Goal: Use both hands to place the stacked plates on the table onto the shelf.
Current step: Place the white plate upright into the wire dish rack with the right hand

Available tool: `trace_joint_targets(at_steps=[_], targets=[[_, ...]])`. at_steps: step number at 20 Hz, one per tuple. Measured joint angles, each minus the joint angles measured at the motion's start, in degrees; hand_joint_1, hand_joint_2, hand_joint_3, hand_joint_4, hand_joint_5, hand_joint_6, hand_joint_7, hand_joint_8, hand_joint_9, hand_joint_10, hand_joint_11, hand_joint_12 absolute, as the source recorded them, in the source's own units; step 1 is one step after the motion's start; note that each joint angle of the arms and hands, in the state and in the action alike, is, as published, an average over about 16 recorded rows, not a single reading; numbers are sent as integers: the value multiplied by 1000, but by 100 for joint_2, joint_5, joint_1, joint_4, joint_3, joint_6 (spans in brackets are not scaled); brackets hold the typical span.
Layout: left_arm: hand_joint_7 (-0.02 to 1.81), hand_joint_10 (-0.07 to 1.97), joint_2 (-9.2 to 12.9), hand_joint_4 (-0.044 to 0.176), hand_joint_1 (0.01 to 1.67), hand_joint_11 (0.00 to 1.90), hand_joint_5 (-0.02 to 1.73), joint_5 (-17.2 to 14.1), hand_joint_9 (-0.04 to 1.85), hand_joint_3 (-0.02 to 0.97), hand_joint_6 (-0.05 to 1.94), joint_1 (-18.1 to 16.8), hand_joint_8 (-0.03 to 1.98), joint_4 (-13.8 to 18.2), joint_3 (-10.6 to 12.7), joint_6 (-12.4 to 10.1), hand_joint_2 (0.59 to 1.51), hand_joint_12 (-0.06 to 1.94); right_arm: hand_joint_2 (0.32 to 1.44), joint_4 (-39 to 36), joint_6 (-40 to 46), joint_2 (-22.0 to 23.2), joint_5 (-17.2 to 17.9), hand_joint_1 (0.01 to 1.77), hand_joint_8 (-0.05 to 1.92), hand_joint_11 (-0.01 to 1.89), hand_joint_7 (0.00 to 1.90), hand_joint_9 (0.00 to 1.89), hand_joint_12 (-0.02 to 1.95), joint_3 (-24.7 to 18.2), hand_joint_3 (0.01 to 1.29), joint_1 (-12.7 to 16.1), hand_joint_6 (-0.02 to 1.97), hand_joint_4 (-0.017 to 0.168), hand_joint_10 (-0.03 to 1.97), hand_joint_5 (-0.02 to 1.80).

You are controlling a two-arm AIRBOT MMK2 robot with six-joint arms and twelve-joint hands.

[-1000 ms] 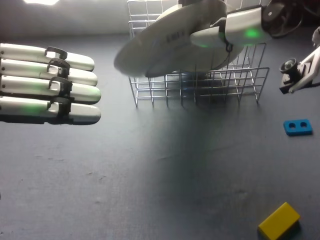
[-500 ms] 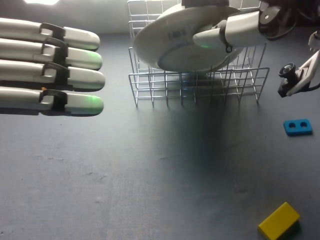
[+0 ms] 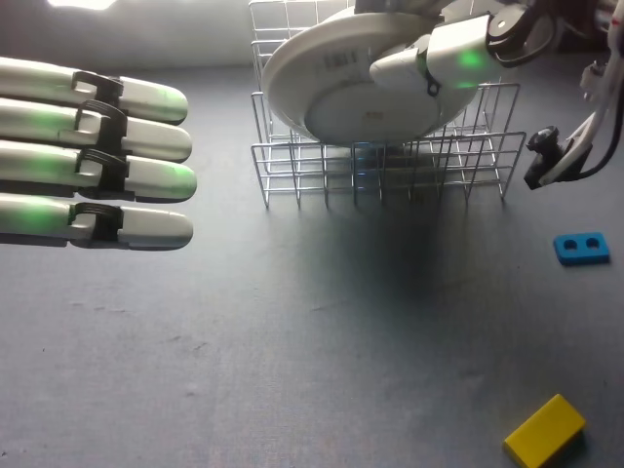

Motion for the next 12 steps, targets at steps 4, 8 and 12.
trace_joint_targets(at_steps=[4,8,12], targets=[[16,16,5,5,21,21,16,-170,19,0,13,36,14,40,-23,-43,1129,9,1107,109,-31,-106,-60,1171,1064,695,968,951,1476,149,9,-55,1074,11,801,828],[18,16,5,5,21,21,19,-319,18,0,13,91,14,61,-47,-58,1129,9,1106,149,-50,-189,-84,1173,1077,683,964,932,1500,284,10,-147,1030,9,832,848],[20,16,5,5,21,21,21,-483,18,-1,14,162,14,86,-86,-63,1129,9,1116,157,-61,-248,-82,1180,1103,659,944,899,1510,391,10,-266,1032,8,828,844]])
